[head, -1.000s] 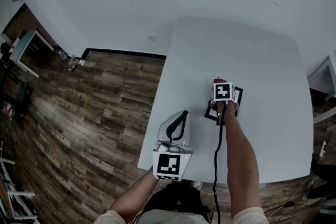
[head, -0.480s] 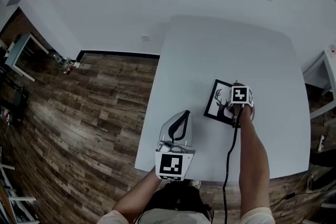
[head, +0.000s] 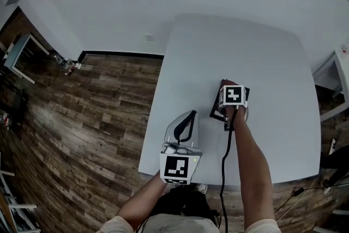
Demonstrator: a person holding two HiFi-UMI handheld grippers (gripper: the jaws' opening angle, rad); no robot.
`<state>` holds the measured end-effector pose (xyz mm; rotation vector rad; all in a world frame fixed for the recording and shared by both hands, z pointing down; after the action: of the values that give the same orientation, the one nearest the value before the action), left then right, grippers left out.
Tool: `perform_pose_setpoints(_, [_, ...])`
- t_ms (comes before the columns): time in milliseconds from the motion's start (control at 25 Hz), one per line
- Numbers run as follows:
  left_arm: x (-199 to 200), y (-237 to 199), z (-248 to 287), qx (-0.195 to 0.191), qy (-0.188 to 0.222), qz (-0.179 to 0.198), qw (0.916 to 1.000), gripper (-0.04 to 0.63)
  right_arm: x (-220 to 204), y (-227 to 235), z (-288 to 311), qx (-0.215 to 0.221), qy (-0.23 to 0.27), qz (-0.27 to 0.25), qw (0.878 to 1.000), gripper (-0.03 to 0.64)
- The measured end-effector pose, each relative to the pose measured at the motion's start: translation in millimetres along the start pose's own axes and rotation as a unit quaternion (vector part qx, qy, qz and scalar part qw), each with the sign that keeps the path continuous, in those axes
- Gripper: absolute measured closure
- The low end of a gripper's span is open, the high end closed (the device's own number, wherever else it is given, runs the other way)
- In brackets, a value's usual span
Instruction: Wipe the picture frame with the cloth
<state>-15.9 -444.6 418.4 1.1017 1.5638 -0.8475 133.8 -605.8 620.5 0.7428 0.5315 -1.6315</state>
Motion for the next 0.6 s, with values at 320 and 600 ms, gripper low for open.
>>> perform_pose_setpoints(320, [1.4, -2.7, -1.7, 0.0, 0.001, 0.002, 1.0, 0.595, -24.7, -14.8, 8.4, -0.013, -0.015, -0.021, 1.0, 0.508])
perform_pose_setpoints(600, [-3.3, 1.1, 0.9, -0.002, -0.003, -0.005, 1.0, 0.595, -39.1, 38.0, -4.4, -0.051, -0.031, -0.01, 0.998, 0.508])
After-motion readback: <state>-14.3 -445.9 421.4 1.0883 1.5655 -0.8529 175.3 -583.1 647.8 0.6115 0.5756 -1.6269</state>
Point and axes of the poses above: the fingertips, and each gripper's own axes: z forward along the fingers, y to its right, x out of its top, the point moved 2 cm from there along -z, backward along the fingers, and after that the axes turned 15 degrees about y, right-handed, at the moved point
